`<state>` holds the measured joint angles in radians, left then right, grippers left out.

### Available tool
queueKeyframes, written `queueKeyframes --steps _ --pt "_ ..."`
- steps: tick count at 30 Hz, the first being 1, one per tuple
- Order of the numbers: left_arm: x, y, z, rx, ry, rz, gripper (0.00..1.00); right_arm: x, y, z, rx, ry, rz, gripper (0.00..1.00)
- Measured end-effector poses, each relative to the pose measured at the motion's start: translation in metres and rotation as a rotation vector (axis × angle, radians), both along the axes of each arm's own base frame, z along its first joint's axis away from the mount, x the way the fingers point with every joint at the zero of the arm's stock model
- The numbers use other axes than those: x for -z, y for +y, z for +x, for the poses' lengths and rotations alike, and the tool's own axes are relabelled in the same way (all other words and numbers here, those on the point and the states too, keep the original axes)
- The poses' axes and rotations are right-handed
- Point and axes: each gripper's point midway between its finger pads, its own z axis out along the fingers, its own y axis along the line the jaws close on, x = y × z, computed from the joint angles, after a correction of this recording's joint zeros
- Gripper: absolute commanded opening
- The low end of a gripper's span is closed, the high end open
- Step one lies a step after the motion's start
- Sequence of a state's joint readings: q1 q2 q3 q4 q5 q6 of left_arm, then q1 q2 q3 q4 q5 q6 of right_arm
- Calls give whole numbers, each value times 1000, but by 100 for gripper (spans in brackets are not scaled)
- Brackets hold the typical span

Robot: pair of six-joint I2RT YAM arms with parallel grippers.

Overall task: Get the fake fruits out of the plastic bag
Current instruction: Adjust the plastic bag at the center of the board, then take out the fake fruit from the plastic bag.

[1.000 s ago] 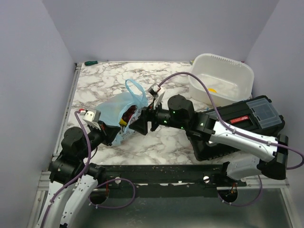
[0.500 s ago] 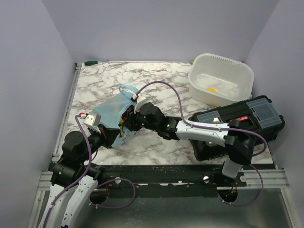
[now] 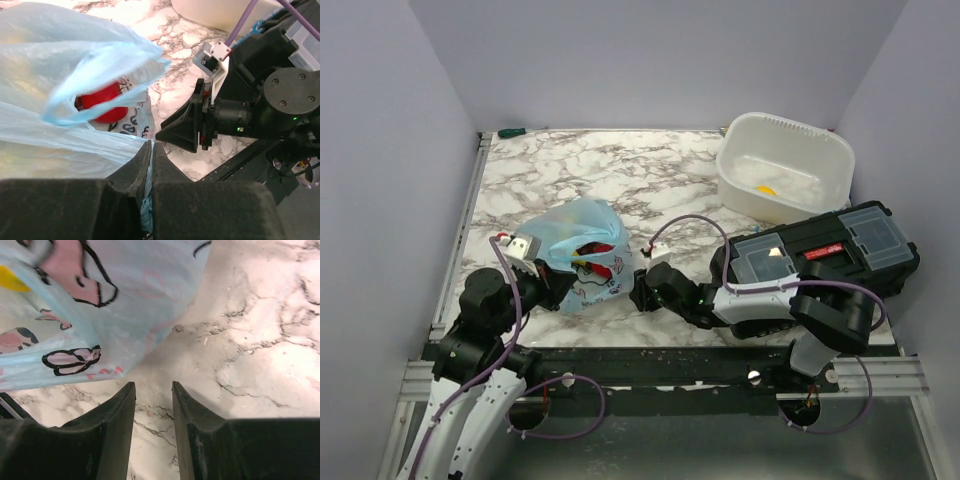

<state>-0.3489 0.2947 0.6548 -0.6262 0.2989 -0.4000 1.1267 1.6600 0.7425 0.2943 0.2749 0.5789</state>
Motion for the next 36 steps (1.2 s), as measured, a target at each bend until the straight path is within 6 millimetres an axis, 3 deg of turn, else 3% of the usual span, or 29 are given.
queueKeyframes --steps 3,7,11,15,20,24,29,32,36 --pt "3 -5 0 33 13 4 0 -8 -6 2 25 -17 14 42" --pt "16 -17 2 90 87 27 0 -28 5 10 34 -43 34 41" --pt "25 -26 -2 141 130 41 0 -70 22 10 7 -78 119 41" --pt "10 -24 -9 145 55 14 0 -114 41 1 -56 -99 221 41" --pt "8 -24 -8 146 47 12 0 -141 59 -16 -135 -111 319 36" --pt "9 -25 -8 151 49 14 0 -134 76 -12 -137 -107 328 34" --pt "9 -25 -9 155 52 14 0 -97 102 11 -98 -109 232 41" --pt "10 -26 -8 158 57 14 0 -81 98 31 -37 -151 138 51" --pt "11 -27 -9 163 61 15 0 -79 88 48 14 -215 55 70"
